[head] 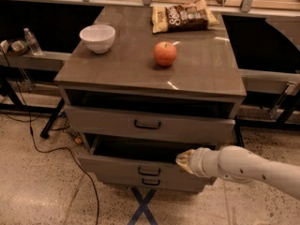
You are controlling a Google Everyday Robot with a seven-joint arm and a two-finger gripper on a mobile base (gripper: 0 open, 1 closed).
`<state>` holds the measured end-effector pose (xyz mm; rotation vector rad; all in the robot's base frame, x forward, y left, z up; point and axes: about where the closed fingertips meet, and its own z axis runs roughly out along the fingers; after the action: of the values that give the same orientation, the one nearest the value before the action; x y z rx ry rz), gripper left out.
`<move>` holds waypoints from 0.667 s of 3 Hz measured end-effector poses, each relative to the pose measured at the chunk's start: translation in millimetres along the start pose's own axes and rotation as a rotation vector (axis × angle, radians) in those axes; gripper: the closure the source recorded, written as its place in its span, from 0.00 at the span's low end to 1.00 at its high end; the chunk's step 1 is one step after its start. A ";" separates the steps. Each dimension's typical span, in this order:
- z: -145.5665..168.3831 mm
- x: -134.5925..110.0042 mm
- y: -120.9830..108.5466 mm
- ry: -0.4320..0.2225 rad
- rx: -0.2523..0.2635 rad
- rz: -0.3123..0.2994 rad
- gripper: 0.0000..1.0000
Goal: Open middle drawer
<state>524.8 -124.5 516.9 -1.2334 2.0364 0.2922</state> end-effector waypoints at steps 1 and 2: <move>39.6 3.3 -20.2 -0.003 0.027 0.021 1.00; 61.6 13.2 -32.7 0.013 0.051 0.043 1.00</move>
Offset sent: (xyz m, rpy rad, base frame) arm 0.0750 0.0014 -0.0706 -0.0177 -0.0035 -0.1140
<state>577.3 -117.8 469.5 -1.1645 2.0706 0.2522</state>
